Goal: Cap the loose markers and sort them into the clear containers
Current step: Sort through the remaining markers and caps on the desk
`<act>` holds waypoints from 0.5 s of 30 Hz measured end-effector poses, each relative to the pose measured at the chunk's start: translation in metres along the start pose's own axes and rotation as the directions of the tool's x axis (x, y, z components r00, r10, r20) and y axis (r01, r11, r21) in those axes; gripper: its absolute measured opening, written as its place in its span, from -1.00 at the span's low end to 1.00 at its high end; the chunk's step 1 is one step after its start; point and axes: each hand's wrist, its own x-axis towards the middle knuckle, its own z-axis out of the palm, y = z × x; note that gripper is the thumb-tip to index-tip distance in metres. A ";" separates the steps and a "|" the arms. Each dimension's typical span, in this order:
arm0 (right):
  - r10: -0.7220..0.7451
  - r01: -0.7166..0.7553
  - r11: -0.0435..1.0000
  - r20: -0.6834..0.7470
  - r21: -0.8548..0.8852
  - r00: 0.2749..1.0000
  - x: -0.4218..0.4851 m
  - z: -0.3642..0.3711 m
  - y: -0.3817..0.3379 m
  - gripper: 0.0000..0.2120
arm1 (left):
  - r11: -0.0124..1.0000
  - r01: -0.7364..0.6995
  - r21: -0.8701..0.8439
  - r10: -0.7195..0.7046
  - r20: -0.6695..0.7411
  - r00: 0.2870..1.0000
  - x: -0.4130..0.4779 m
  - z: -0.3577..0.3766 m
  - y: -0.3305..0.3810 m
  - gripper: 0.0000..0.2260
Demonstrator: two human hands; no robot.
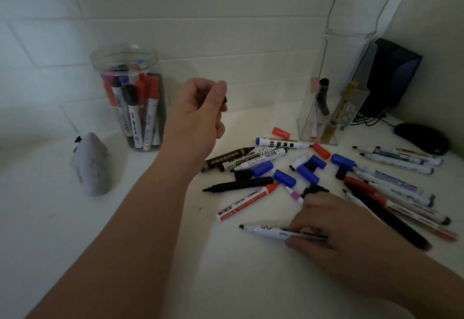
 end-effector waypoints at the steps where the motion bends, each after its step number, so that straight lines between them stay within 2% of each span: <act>1: -0.002 0.002 0.999 0.002 -0.036 1.000 0.002 0.003 -0.001 -0.72 | 1.000 0.003 -0.026 -0.003 0.026 1.000 -0.001 0.001 0.000 -0.93; 6: 0.048 -0.045 0.994 0.031 -0.104 0.998 0.007 0.003 -0.005 -0.67 | 0.994 0.054 -0.091 -0.042 0.131 0.991 -0.003 0.002 -0.007 -0.92; 9: 0.074 -0.074 0.988 -0.004 -0.138 0.997 0.006 -0.003 -0.009 -0.64 | 0.993 0.115 0.000 -0.112 0.196 0.974 -0.004 0.002 -0.014 -0.91; 13: 0.058 -0.067 0.994 -0.109 -0.082 0.992 0.028 -0.016 -0.026 -0.73 | 0.987 0.133 0.092 -0.150 0.224 0.963 -0.003 0.002 -0.017 -0.99; 15: 0.006 -0.012 0.998 -0.096 -0.064 0.995 0.052 -0.019 -0.039 -0.75 | 0.990 0.127 0.063 -0.137 0.202 0.970 -0.001 0.001 -0.015 -0.86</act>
